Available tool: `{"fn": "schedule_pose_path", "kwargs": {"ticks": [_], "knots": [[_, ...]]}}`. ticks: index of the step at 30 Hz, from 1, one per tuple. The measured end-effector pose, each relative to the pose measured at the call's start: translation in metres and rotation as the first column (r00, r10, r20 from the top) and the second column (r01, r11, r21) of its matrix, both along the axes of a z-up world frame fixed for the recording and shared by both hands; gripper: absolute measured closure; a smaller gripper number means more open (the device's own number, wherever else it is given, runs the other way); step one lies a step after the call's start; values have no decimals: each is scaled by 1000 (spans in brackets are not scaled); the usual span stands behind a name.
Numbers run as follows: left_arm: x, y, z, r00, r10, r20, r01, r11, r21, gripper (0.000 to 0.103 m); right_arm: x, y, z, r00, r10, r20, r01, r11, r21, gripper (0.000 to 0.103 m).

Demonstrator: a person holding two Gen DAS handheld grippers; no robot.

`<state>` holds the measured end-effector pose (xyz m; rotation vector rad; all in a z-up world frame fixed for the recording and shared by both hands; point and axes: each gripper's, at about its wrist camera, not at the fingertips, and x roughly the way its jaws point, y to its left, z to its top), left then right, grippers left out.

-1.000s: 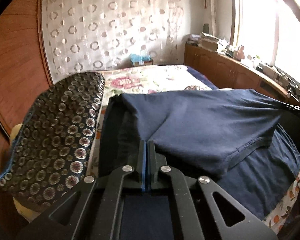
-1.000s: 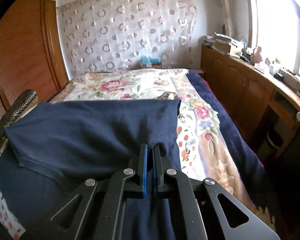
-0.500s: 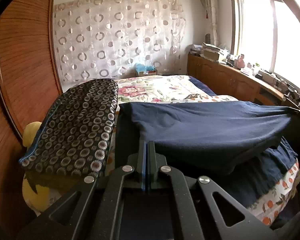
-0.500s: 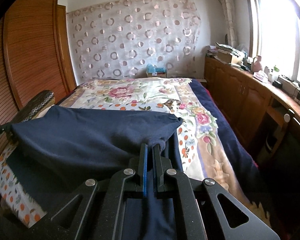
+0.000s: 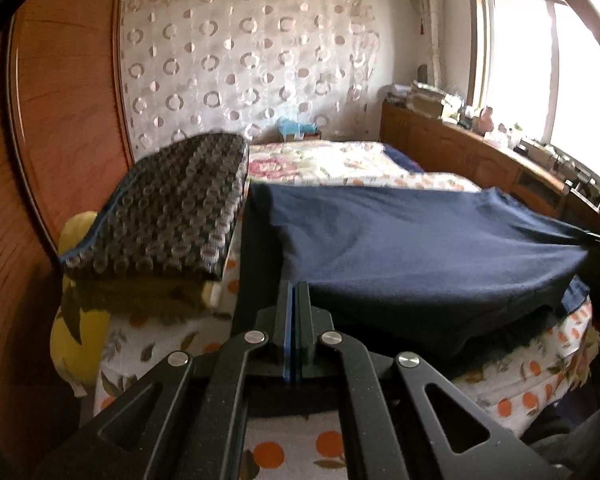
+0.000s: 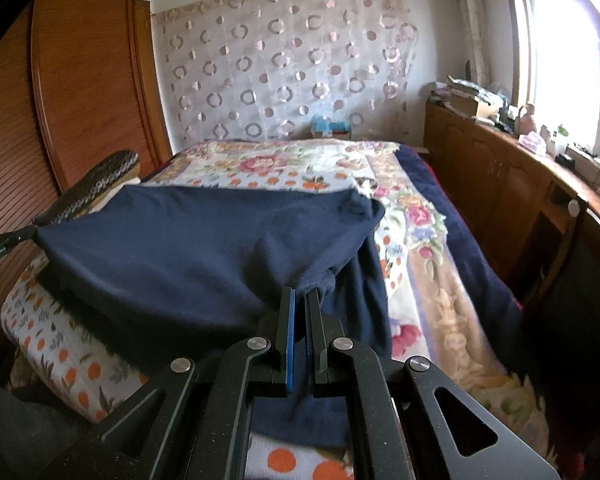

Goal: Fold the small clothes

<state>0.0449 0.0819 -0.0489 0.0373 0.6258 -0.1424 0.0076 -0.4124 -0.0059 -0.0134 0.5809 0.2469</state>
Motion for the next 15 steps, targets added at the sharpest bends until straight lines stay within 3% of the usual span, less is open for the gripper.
{"fn": "schedule_pose_path", "kwargs": {"ticks": [6,7,11,14,15], "knots": [[1,2,-15,998,1,-57,-2,1000,-9,99,16,4,-16,998,-13,-58,11,1000,-26,99],[1,2,-15,998,5,-58,-6,1000,-7,94,19,6,-16,998,-9,-66,6,999,-33,94],[-7,6,-13,999,12,-52,-13,1000,-25,70,24,10,-10,998,-10,-66,4,996,-84,91],[-12,7,-11,999,4,-50,-6,999,-37,59,21,16,-1,999,-23,-40,17,991,-135,71],[-12,7,-10,999,2,-52,-3,999,-35,56,21,18,2,999,-26,-31,21,989,-143,59]]}}
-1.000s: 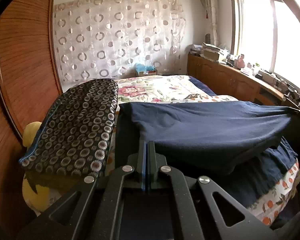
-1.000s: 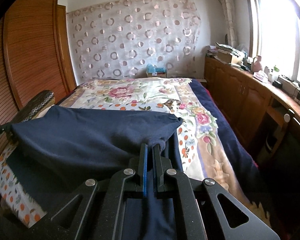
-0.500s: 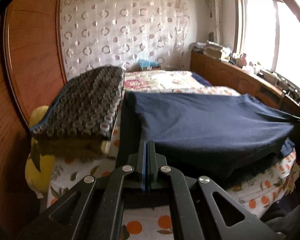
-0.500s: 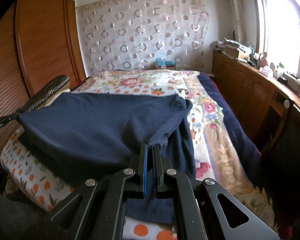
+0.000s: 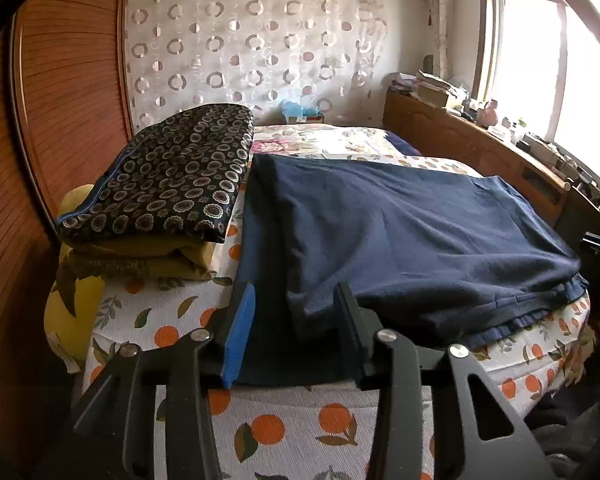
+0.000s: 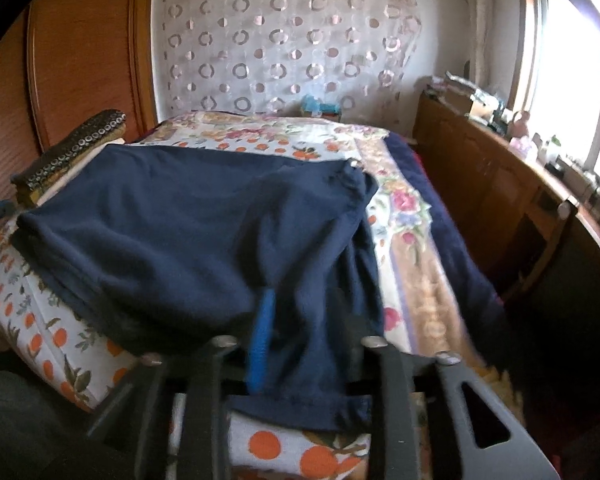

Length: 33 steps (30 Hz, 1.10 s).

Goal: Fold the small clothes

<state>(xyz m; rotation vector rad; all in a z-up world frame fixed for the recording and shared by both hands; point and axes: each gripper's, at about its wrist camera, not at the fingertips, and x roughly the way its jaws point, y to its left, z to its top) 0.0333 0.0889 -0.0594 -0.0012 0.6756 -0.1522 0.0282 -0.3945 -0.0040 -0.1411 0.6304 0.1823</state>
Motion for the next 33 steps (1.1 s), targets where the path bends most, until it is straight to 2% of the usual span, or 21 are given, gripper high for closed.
{"fn": "schedule_pose_path", "kwargs": {"ticks": [1,2,4,7,11,20,22,26,28,33], "knots": [[0,-1,1,1000,-3,-2,3,1000,2,49,-1,1,2,1000,2,9,-2,1000,-1,51],[-1,-1,1,1000,-5,-2,5,1000,4,40,-1,2,4,1000,6,19,-6,1000,3,49],[-2,0,1,1000,-6,1,6,1000,-1,31,3,5,6,1000,8,29,-8,1000,5,47],[0,2,2,1000,5,4,-5,1000,-2,30,10,14,9,999,27,42,-28,999,19,46],[1,3,2,1000,22,8,-22,1000,2,29,21,30,-4,995,87,37,-89,995,37,44],[2,13,-4,998,55,8,-55,998,17,29,78,81,-40,975,213,-61,-212,977,26,44],[3,18,-7,998,59,1,-59,998,21,32,89,90,-46,970,224,-91,-224,975,8,44],[12,29,-12,998,46,-37,-47,999,-22,59,102,99,-50,966,230,-119,-234,972,-23,44],[18,27,-15,998,26,-56,-28,999,-32,66,105,100,-49,965,230,-126,-235,972,-28,44],[39,14,-27,992,-15,-125,12,1000,-23,66,116,102,-52,962,235,-140,-236,972,12,44]]}}
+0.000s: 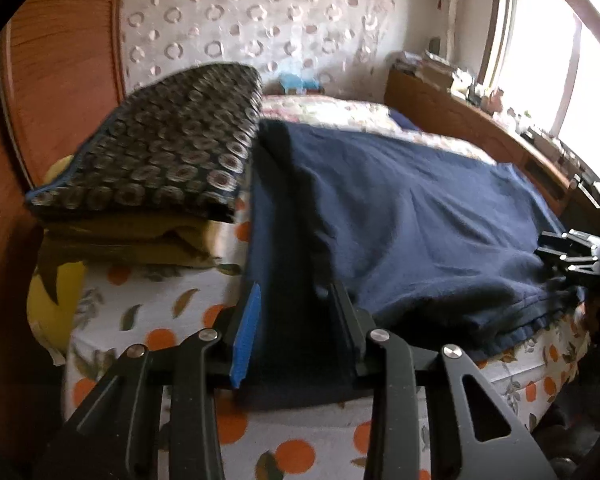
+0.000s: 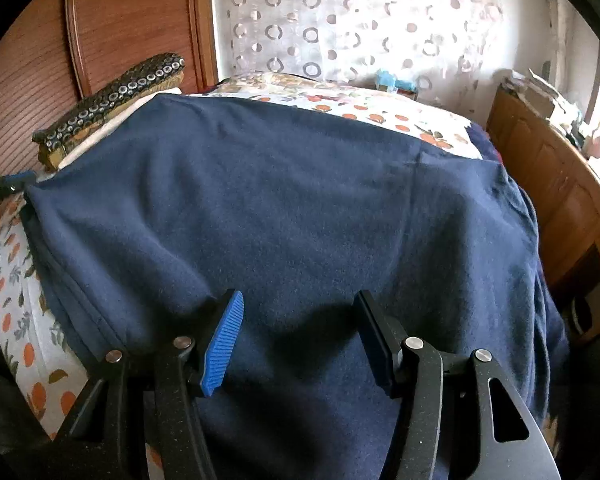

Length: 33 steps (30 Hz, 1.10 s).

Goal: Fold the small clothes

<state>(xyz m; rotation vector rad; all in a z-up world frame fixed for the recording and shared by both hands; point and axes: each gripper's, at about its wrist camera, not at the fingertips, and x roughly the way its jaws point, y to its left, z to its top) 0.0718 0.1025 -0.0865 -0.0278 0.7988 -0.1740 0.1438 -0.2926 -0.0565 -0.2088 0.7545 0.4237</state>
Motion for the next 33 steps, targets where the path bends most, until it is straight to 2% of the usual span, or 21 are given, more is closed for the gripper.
{"fn": "schedule_pose_path", "kwargs": {"ticks": [4,9,12,13,14,16,18,20,25,27,30,31,33], "knots": [[9,-16,-13,998,-27,-57,29,999,35,66,-8,-1,0,1000,-2,6,2,1000,-2,43],[7,-20,-13,998,-16,-63,18,999,32,66,-19,-5,-1,1000,-5,8,5,1000,2,43],[7,-24,-13,997,-46,-58,48,998,30,66,-19,-6,-1,1000,-4,8,4,1000,4,43],[6,-25,-13,997,-57,-58,59,998,28,72,-20,-7,-1,1000,-5,8,4,1000,5,43],[5,-28,-13,996,-76,-55,78,997,23,85,-21,-7,-1,1000,-5,8,5,1000,6,43],[3,-32,-10,996,-85,-39,86,996,32,97,-22,-6,-2,1000,-6,9,6,1000,6,43],[-2,-35,1,998,-54,25,52,995,86,97,-22,-7,-1,1000,-5,8,5,1000,7,43],[-6,-31,12,997,-34,67,29,996,82,97,-22,-7,-1,1000,-5,7,5,1000,8,43],[-1,-24,19,997,6,75,-15,993,119,96,-22,-7,-1,1000,-5,8,5,1000,8,42],[5,-18,15,997,44,69,-53,989,141,94,-23,-8,0,1000,-6,8,6,1000,9,42],[11,-7,7,999,48,26,-49,996,70,74,-23,-7,-1,1000,-6,8,6,1000,9,42],[12,-4,5,999,51,19,-52,997,63,63,-24,-7,-1,1000,-6,7,6,1000,9,42],[13,-1,1,999,50,12,-50,997,55,57,-23,-7,-1,1000,-6,8,6,1000,9,42]]}}
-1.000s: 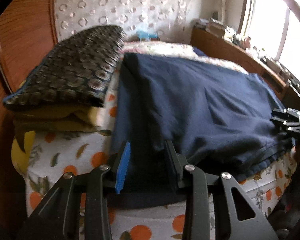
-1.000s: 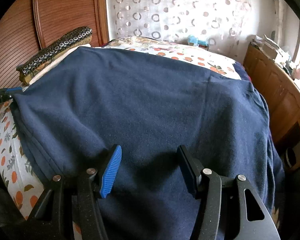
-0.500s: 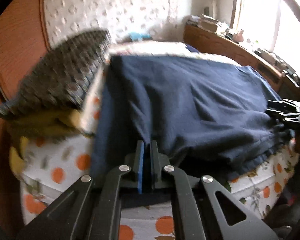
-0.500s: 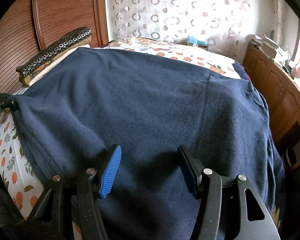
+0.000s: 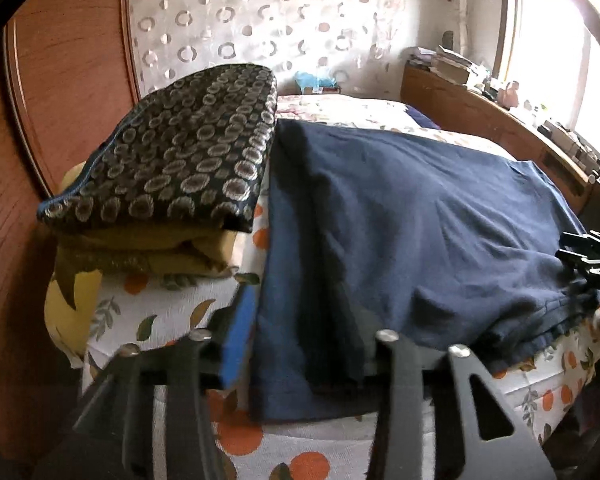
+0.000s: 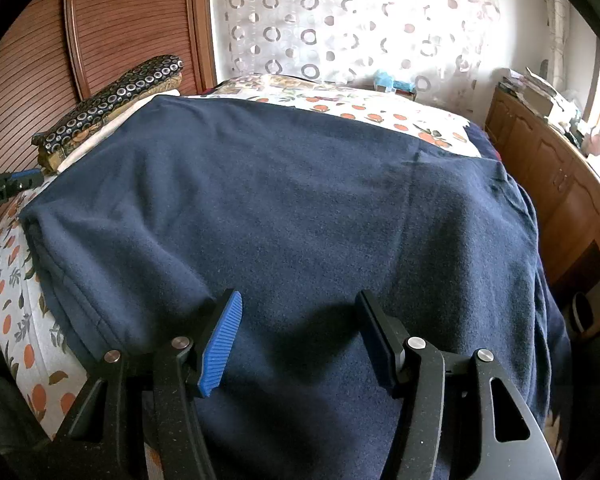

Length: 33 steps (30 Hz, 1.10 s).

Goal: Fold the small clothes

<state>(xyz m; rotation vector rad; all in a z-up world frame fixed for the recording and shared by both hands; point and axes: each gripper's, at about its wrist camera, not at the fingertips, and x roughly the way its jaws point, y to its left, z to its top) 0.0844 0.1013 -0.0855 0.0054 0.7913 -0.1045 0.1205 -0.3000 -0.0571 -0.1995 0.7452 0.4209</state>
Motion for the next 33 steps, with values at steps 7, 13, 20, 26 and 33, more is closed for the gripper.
{"fn": "schedule_pose_path", "kwargs": {"ticks": [7,13,20,26,33], "knots": [[-4,0,-13,999,-27,-46,25,999,-38,37,0,0,0,1000,0,0,0,1000,1,42],[1,2,-19,997,-31,-73,26,997,-68,31,0,-1,0,1000,1,1,-1,1000,1,42],[0,-3,-16,992,-76,-96,64,990,-128,35,-1,-1,-1,1000,1,1,-1,1000,2,42],[1,-19,-16,990,-105,-92,98,992,-78,55,-1,-1,0,1000,1,1,-1,1000,2,41],[2,-34,-7,988,-143,-64,139,989,-58,93,-1,-2,-1,1000,1,1,-1,1000,2,41]]}}
